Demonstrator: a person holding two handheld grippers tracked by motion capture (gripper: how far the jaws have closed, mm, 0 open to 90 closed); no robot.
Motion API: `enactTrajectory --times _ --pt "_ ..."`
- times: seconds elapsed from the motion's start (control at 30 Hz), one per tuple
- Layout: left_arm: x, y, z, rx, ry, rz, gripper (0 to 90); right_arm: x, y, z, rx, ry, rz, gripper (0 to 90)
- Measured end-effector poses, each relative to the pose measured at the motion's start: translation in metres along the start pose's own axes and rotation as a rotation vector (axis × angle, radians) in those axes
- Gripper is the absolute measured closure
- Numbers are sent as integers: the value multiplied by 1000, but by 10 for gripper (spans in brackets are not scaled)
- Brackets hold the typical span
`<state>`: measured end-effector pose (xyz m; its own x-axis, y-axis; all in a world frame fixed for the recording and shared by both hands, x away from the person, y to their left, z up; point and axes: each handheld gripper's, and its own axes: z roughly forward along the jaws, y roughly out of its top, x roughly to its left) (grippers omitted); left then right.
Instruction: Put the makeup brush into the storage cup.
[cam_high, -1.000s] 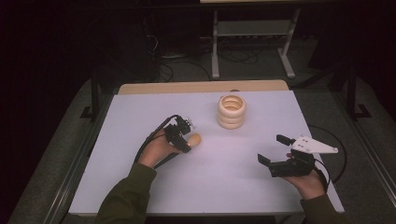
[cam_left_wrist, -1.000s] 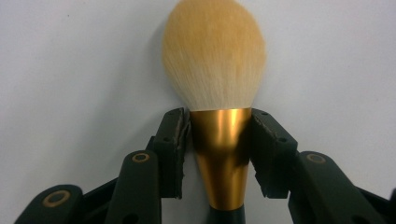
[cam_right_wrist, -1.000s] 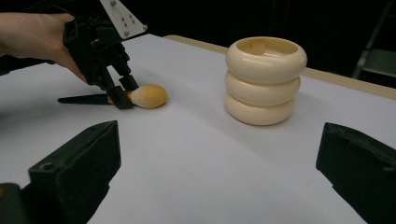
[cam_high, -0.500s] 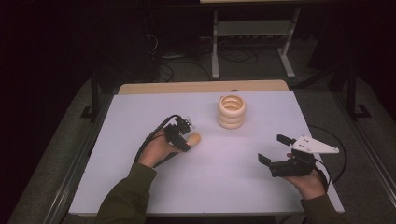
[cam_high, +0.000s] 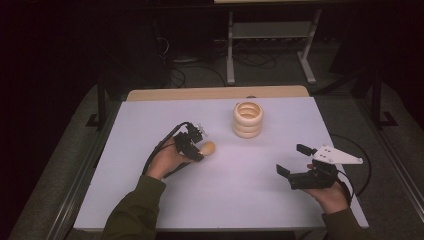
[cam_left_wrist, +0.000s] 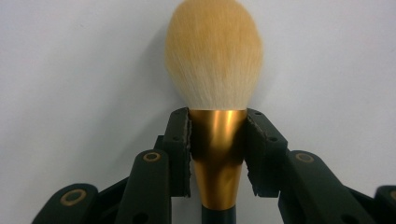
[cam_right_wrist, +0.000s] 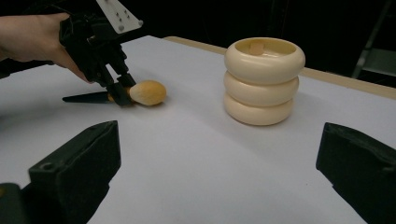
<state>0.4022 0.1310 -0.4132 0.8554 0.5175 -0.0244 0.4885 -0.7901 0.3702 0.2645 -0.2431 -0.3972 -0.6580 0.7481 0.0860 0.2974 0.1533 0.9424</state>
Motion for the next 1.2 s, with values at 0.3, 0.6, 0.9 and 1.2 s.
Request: enactTrajectory --times 0.3,0.6,0.9,1.2 --pt "4 -6 -20 -123 -13 -13 652 0 0 0 2 0 -3 0" --pt "4 -11 -33 -239 -20 -40 653 0 0 0 -4 1 -4 0" --pt "6 -17 -46 -375 -57 -64 653 0 0 0 -2 2 -5 0" --pt "11 -26 -57 -506 -111 -77 654 0 0 2 1 3 0 0"
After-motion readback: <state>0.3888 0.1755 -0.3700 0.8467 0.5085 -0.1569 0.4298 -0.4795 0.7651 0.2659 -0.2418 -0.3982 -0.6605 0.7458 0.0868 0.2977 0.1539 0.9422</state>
